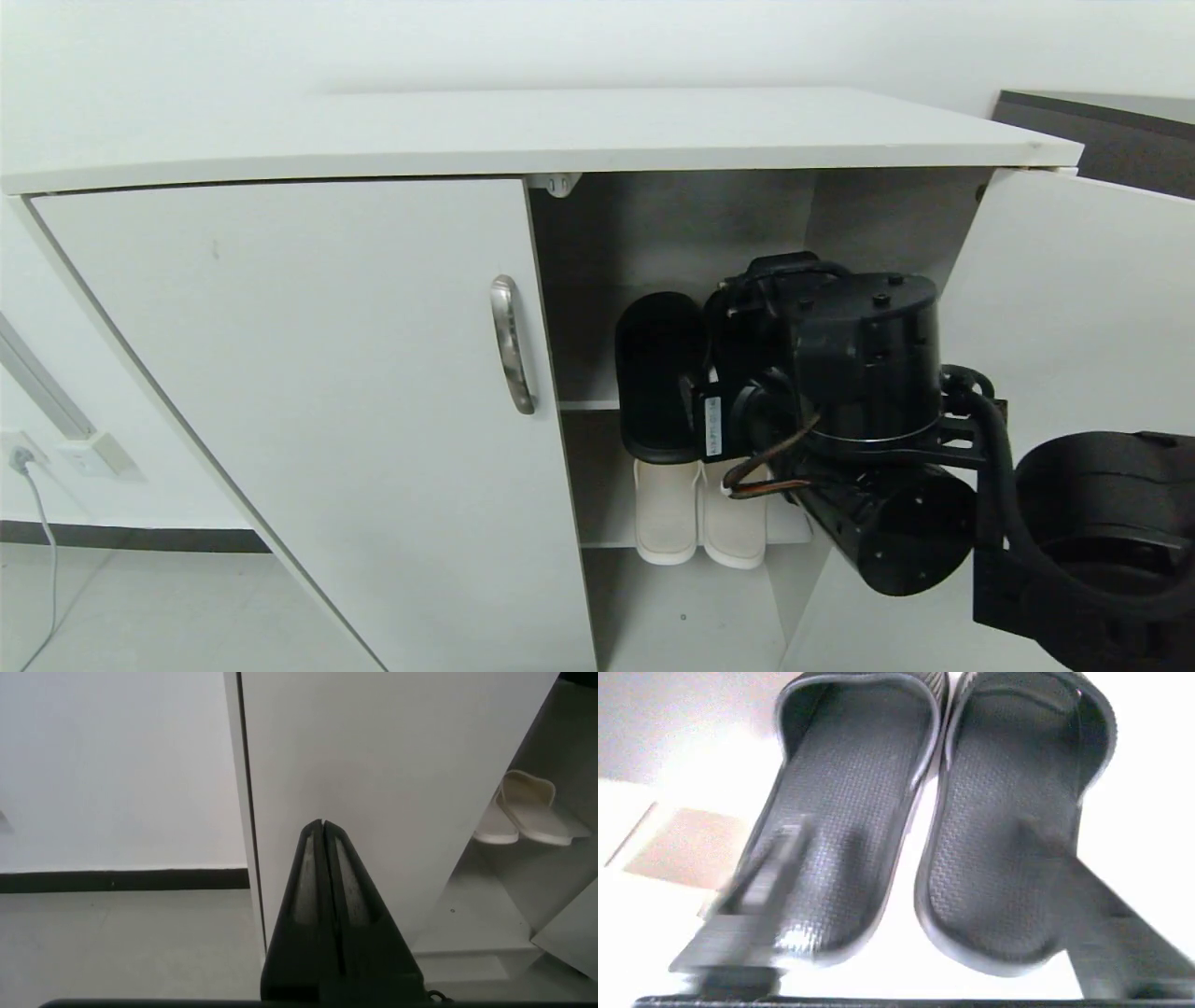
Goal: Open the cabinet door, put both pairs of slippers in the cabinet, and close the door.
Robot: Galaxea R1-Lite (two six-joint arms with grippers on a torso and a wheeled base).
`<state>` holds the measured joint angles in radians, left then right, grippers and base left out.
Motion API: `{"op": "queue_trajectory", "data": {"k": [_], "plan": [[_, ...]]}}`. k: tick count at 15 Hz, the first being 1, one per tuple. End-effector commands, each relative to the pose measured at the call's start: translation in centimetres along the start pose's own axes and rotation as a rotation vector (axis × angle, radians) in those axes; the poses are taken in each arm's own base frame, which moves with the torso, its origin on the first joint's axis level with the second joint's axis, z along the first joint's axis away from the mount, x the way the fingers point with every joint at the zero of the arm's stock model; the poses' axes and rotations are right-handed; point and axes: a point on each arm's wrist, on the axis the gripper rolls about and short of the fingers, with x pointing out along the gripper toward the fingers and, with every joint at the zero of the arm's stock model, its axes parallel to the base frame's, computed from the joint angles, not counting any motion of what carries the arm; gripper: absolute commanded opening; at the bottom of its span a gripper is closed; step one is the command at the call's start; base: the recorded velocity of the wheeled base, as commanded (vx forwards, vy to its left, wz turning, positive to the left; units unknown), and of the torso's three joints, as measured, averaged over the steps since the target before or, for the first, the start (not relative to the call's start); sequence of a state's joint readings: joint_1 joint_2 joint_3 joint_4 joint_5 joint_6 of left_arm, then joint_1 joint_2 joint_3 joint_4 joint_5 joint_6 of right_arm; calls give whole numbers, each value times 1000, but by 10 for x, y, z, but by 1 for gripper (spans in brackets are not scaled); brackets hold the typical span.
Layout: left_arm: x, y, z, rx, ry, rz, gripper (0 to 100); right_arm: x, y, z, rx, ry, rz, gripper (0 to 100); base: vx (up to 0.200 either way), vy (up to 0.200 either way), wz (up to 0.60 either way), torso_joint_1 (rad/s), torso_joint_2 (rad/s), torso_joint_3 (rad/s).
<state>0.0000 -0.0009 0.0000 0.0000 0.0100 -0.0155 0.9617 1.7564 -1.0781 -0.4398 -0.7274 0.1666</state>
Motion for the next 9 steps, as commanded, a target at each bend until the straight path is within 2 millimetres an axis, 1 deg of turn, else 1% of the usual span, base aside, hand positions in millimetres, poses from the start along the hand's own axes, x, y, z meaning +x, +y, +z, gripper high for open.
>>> {"op": "queue_trajectory", "data": {"k": [1,4,9], "plan": [[0,0,0,0,1,1,0,-13,-10,-7,0,0,31,0,0,0,0,0,0,0],[0,0,0,0,1,1,0,-16,-12,-4,0,-9,39,0,0,0,0,0,0,0],[0,0,0,0,1,1,0,-14,-11,-7,-3,-3,38,0,0,0,0,0,0,0]]}}
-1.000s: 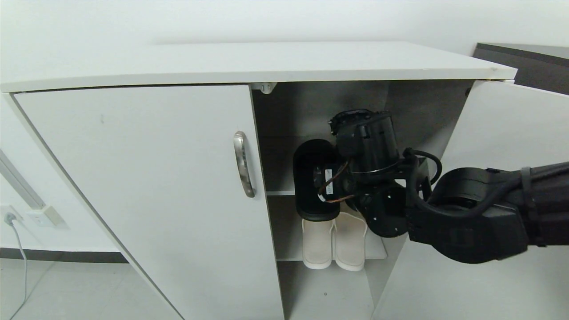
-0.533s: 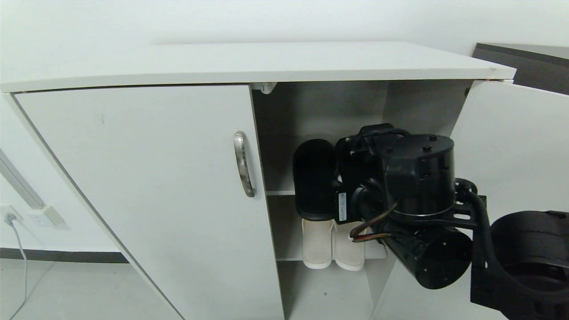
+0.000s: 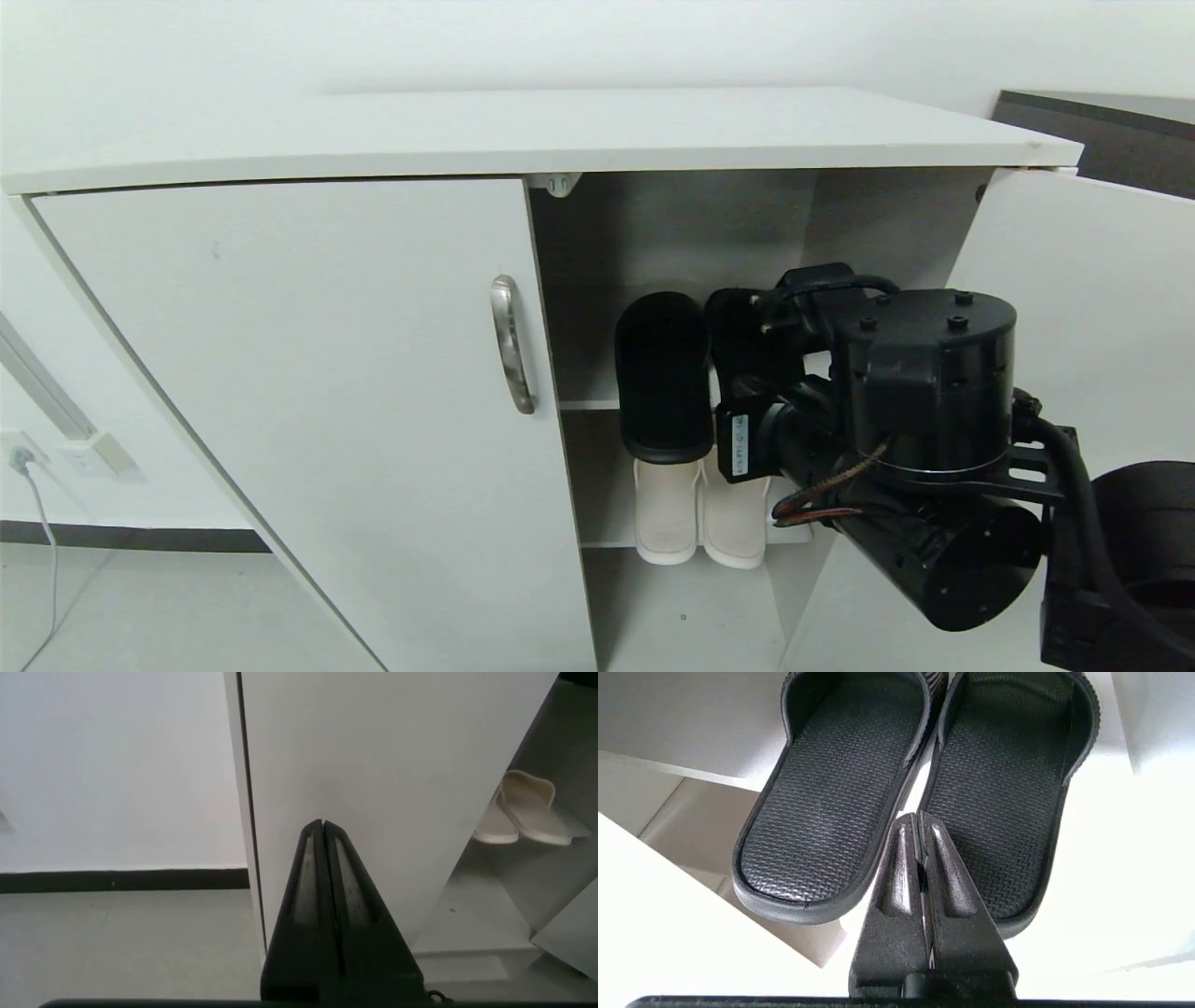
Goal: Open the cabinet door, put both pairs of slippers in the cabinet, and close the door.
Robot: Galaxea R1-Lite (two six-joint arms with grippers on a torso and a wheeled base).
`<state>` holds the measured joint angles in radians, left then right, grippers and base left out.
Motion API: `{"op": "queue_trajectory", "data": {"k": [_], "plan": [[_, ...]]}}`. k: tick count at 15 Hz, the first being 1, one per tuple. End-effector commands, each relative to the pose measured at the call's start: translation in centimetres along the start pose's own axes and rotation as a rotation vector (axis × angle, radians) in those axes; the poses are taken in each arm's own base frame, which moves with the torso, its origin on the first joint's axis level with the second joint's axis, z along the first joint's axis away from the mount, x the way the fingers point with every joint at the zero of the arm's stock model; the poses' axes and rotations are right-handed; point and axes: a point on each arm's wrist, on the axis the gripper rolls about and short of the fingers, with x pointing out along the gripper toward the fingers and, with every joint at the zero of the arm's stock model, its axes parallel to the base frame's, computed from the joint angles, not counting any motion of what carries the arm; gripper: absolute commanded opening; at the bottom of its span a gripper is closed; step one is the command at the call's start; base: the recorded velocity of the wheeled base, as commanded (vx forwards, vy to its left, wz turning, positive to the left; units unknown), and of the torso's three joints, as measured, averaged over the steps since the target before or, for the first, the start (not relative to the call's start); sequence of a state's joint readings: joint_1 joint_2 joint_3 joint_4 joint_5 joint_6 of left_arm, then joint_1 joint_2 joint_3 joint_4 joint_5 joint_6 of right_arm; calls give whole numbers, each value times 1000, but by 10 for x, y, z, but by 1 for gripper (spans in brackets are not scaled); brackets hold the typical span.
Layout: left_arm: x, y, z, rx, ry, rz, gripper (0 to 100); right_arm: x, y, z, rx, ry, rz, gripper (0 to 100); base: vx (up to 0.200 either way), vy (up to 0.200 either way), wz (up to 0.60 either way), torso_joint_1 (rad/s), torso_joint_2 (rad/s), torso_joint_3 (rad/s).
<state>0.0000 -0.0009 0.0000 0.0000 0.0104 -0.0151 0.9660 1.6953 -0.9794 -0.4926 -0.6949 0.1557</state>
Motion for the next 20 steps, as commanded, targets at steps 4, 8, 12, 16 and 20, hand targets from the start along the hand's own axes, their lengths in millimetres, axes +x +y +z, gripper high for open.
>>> {"op": "queue_trajectory", "data": {"k": [4,8,12,16,20], "plan": [[0,0,0,-2,1,0,0,4,3,-6,-10,14,-2,0,0,0,0,0,0,0],[0,0,0,-2,1,0,0,5,3,-7,-11,18,-4,0,-100,0,0,0,-1,2],[0,0,0,-2,1,-1,0,7,4,-10,-16,25,-5,0,-200,0,0,4,1,2],[0,0,0,-2,1,-1,0,7,4,-12,-19,30,-6,0,-200,0,0,2,1,1],[0,0,0,-2,1,0,0,7,4,-12,-18,30,-6,0,-200,0,0,4,1,2]]}}
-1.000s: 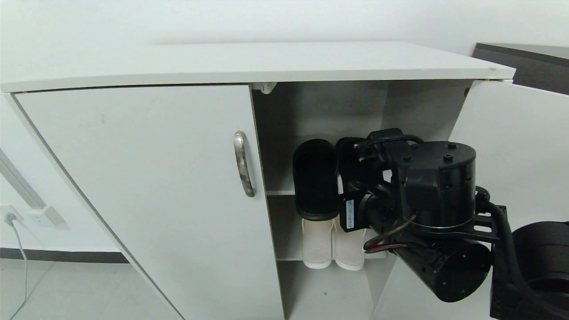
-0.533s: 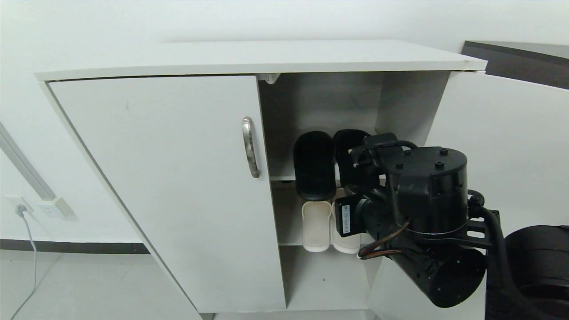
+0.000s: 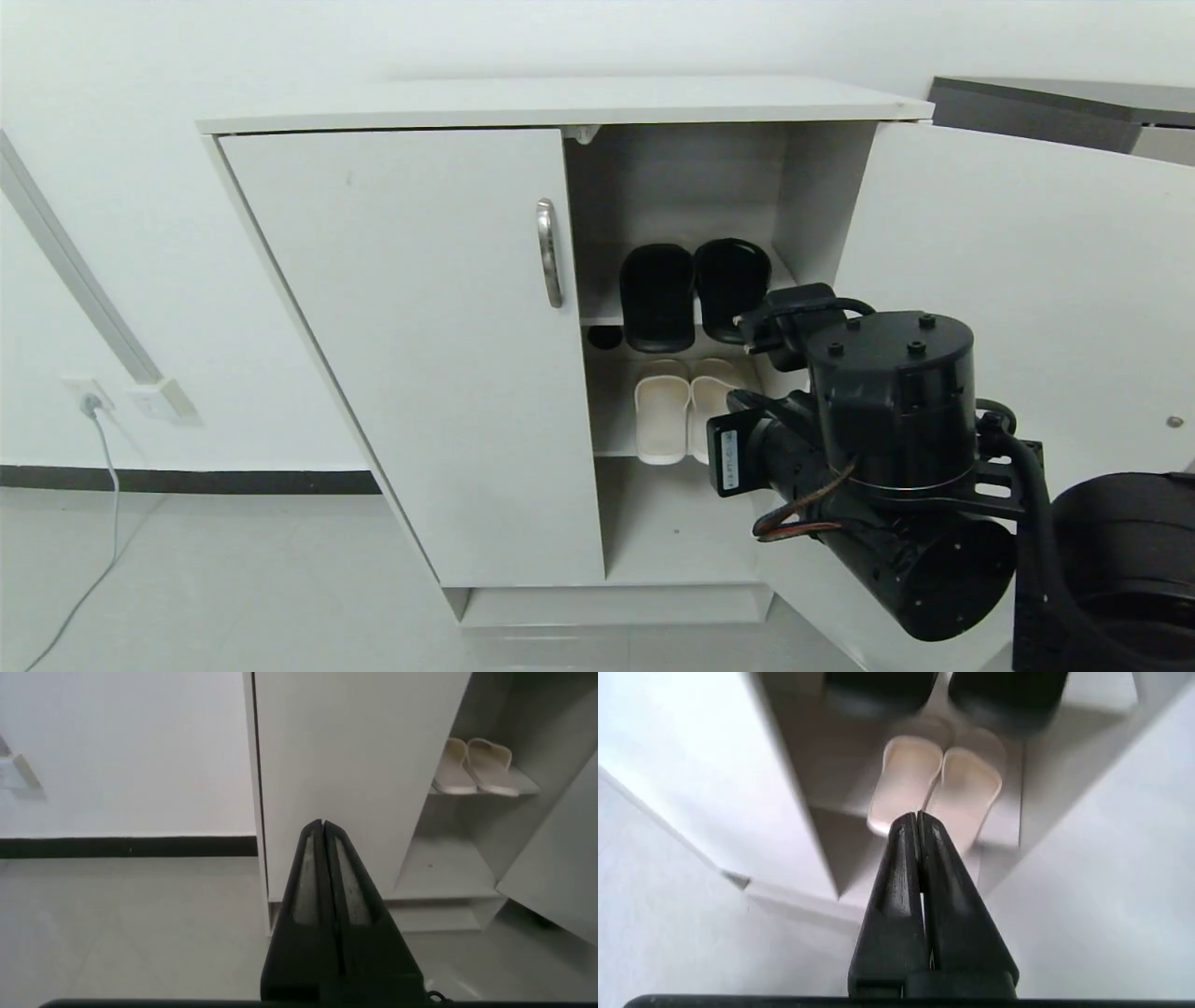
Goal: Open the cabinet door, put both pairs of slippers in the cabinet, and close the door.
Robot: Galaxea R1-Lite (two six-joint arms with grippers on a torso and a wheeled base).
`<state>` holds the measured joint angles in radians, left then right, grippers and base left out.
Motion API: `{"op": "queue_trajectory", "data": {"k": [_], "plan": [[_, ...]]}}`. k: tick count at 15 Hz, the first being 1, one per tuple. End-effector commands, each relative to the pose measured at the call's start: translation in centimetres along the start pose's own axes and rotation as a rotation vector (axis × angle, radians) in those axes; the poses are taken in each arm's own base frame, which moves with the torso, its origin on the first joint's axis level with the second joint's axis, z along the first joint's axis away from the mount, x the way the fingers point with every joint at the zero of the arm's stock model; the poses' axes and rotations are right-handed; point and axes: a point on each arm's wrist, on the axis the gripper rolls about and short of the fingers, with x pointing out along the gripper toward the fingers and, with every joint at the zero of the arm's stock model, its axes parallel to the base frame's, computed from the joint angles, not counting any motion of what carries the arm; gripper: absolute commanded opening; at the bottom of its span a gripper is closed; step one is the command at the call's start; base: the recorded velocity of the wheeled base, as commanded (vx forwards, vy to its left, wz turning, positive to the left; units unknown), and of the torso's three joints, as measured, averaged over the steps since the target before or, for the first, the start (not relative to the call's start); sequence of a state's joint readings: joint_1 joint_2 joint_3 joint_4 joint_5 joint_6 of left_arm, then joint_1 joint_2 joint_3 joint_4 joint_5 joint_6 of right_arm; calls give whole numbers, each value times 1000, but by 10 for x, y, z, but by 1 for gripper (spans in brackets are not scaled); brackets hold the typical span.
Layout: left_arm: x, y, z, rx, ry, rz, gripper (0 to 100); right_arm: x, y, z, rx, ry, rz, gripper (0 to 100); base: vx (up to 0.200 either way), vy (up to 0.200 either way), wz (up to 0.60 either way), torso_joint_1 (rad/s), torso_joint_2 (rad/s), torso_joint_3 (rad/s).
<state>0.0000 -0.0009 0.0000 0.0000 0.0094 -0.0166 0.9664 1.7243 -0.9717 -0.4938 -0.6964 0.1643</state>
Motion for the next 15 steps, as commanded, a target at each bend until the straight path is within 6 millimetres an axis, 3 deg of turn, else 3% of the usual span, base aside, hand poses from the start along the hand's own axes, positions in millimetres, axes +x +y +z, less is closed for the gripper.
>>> {"op": "queue_trajectory", "data": {"k": [1,7,15], "plan": [[0,0,0,0,1,0,0,1,1,-1,-3,4,-1,0,-200,0,0,2,7,2],[0,0,0,-2,1,3,0,4,2,-7,-7,10,1,0,-200,0,0,5,2,0],[0,0,0,0,1,1,0,11,-2,-19,-23,30,-1,0,0,0,0,0,0,0]]}}
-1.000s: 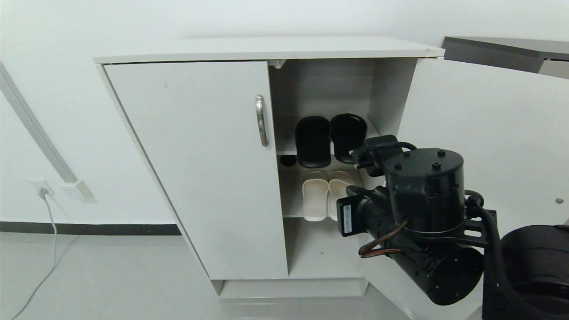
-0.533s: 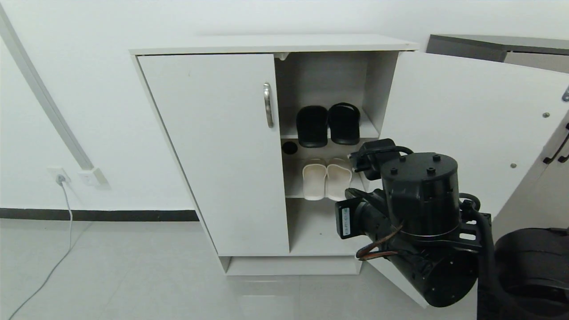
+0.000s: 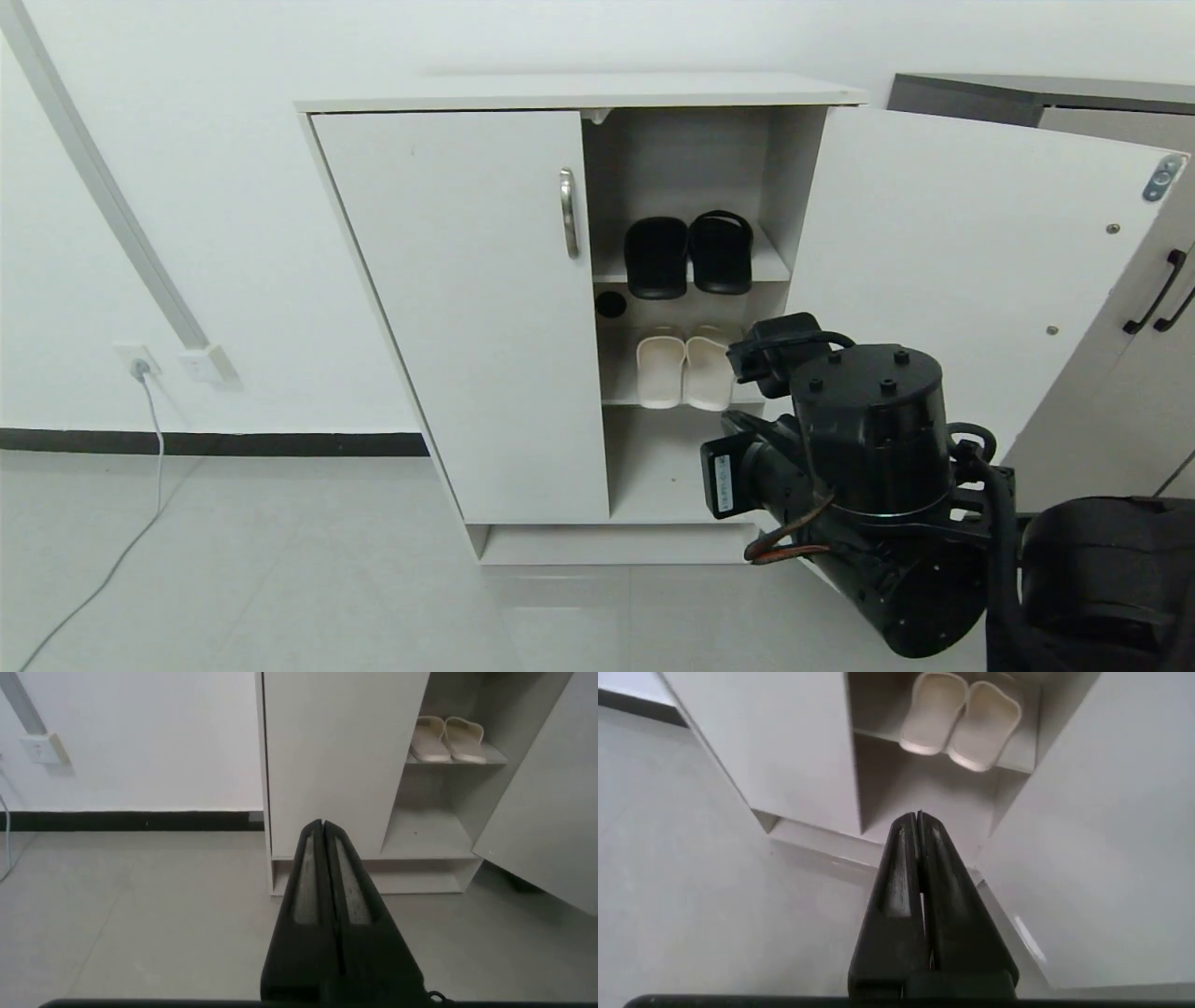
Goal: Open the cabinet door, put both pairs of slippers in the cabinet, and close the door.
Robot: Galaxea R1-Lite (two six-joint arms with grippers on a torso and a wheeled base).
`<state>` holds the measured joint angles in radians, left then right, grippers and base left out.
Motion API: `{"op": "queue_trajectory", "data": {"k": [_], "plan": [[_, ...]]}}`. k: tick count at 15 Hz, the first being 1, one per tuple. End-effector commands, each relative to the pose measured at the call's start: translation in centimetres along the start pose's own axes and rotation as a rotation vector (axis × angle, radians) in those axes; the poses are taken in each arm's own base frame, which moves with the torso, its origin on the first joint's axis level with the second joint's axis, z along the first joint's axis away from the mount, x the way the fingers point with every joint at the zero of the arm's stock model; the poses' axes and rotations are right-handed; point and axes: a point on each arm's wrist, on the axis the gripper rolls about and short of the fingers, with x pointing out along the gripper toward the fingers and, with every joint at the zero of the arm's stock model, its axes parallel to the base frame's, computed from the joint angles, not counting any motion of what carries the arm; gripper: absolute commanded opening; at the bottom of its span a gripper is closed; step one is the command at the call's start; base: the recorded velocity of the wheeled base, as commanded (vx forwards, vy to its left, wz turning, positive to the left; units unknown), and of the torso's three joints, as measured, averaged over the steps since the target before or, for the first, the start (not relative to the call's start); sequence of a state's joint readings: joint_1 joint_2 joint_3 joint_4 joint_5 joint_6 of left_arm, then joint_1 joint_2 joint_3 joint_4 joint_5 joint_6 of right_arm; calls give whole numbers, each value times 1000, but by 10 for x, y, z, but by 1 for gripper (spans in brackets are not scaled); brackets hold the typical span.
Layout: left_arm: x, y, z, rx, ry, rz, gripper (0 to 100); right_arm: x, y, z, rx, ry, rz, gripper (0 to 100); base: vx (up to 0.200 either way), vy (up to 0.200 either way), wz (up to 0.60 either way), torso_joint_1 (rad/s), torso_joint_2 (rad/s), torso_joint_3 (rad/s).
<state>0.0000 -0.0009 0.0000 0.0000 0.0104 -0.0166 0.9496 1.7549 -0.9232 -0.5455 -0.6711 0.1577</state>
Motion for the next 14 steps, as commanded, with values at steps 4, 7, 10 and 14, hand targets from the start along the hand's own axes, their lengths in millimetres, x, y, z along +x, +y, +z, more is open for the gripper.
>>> {"op": "queue_trajectory", "data": {"k": [4,7,10,14], "plan": [[0,0,0,-2,1,0,0,4,-2,-4,-10,11,-12,0,0,0,0,0,0,0],[0,0,0,0,1,0,0,4,-2,-6,-21,17,-12,0,0,0,0,0,0,0],[0,0,0,0,1,0,0,4,-2,-6,-21,19,-13,0,0,0,0,0,0,0],[0,0,0,0,1,0,0,4,-2,-6,-20,19,-13,0,0,0,0,0,0,0]]}}
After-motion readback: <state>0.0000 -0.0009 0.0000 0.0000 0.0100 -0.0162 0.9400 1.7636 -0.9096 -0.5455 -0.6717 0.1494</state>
